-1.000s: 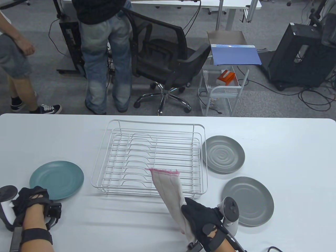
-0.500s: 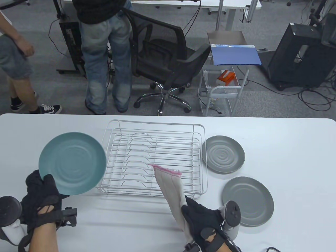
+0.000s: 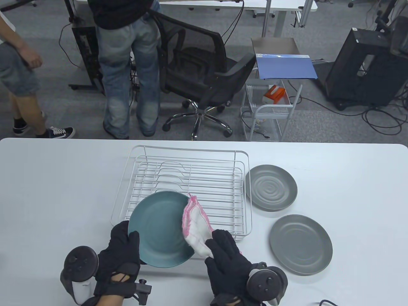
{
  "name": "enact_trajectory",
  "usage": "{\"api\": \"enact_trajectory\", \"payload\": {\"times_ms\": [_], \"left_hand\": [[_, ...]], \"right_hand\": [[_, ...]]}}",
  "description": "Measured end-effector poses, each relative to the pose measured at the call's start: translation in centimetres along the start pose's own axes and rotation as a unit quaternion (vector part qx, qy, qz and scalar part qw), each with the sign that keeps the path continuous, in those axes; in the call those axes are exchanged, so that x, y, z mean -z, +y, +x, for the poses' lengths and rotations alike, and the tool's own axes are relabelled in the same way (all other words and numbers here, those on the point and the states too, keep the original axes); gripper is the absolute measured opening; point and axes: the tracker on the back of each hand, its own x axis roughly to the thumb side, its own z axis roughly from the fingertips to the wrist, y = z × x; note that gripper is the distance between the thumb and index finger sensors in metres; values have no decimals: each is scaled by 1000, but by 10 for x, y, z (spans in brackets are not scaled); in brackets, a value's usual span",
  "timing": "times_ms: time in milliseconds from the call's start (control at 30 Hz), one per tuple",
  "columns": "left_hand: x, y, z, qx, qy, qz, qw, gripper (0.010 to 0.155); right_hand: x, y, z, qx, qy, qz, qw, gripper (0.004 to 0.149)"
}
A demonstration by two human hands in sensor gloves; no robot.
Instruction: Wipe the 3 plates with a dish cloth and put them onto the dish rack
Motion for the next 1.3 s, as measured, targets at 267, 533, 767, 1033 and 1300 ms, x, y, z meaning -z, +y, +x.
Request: {"api": "enact_trajectory", "payload": {"times_ms": [267, 533, 767, 1033, 1300], "left_hand": [[0, -12, -2, -37, -8, -77, 996, 53], [2, -38, 3, -18, -44, -202, 978, 61], [1, -45, 3, -38, -62, -256, 964, 67], [0, -52, -2, -29, -53, -272, 960, 69], [1, -47, -3, 9, -56, -224, 973, 69]], "right_hand": [[2, 32, 28, -226, -30, 84, 970, 53], [14, 40, 19, -303, 34, 120, 945, 53], [47, 24, 26, -262, 78, 74, 959, 52], [61, 37, 27, -73, 39, 48, 995, 52], [43, 60, 10, 208, 19, 161, 965, 51]]}}
